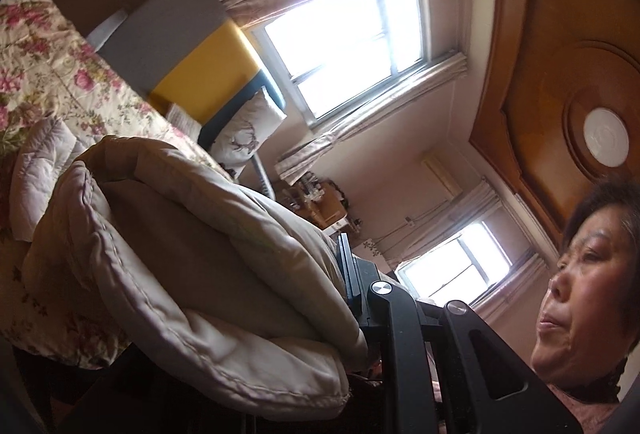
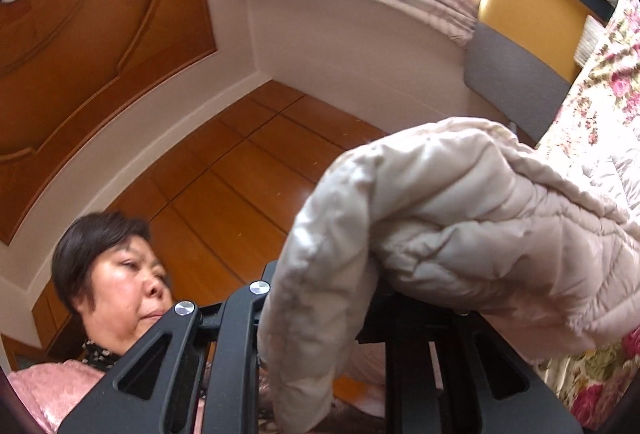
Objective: Fold large clothes
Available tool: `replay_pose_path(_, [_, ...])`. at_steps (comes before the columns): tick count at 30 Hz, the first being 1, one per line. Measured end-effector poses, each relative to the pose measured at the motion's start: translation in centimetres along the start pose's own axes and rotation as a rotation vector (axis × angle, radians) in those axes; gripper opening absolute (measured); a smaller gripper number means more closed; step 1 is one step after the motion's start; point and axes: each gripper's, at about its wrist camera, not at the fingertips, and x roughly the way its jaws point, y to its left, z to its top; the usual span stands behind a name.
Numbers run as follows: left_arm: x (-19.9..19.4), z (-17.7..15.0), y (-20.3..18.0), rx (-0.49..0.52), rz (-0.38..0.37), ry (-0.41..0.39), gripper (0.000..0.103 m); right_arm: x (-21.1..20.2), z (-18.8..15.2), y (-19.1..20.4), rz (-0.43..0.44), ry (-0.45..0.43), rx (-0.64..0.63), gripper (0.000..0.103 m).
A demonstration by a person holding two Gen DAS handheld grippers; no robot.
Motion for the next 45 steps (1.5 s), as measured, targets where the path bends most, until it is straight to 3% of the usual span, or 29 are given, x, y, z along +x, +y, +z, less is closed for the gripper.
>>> replay_pose_path(11, [4.2,3.6,5.8,-0.107,0.125,0.044,0.016,0.0,1.6,-7.3,-0.137,-0.079,0.187,0.019])
replay_pose_path(13, [5.1,4.1,7.4,-0.135,0.151,0.051,0.016,0.4,2.2,-8.9,-0.2,-0.083,0.222,0.019])
replay_pose_path(19, [8.7,5.1,13.7,-0.219,0.32,0.113,0.016,1.1,4.1,-14.6,-0.421,-0.086,0.347,0.019])
replay_pose_path(23, [10.7,5.8,16.3,-0.209,0.397,0.136,0.017,1.5,4.7,-17.4,-0.532,-0.085,0.362,0.021])
replay_pose_path(28, [12.8,6.4,18.3,-0.226,0.468,0.136,0.03,2.1,4.5,-18.6,-0.666,-0.08,0.277,0.023])
replay_pose_path(33, [12.8,6.3,16.5,-0.144,0.487,0.085,0.051,2.1,4.1,-18.5,-0.68,-0.085,0.209,0.03])
replay_pose_path(37, [12.2,6.1,15.6,-0.127,0.453,0.038,0.067,3.0,4.7,-17.3,-0.633,-0.097,0.149,0.074])
replay_pose_path(38, [11.8,6.1,15.4,-0.134,0.425,0.018,0.084,3.2,4.8,-16.6,-0.632,-0.104,0.121,0.079])
replay_pose_path(39, [11.1,6.1,14.8,-0.13,0.383,-0.021,0.094,3.8,5.1,-15.9,-0.65,-0.102,0.085,0.08])
replay_pose_path(41, [9.9,6.4,13.3,-0.079,0.367,-0.107,0.097,5.1,5.3,-14.5,-0.744,-0.067,-0.022,0.085])
replay_pose_path(42, [9.8,6.5,12.6,-0.046,0.394,-0.131,0.099,6.2,5.3,-13.8,-0.816,-0.034,-0.105,0.087])
replay_pose_path(43, [10.0,6.7,11.9,0.016,0.467,-0.147,0.099,7.7,5.2,-13.5,-0.898,0.013,-0.197,0.09])
replay_pose_path(45, [11.8,6.8,11.2,0.139,0.643,-0.087,0.099,10.7,4.3,-13.2,-1.077,0.127,-0.383,0.091])
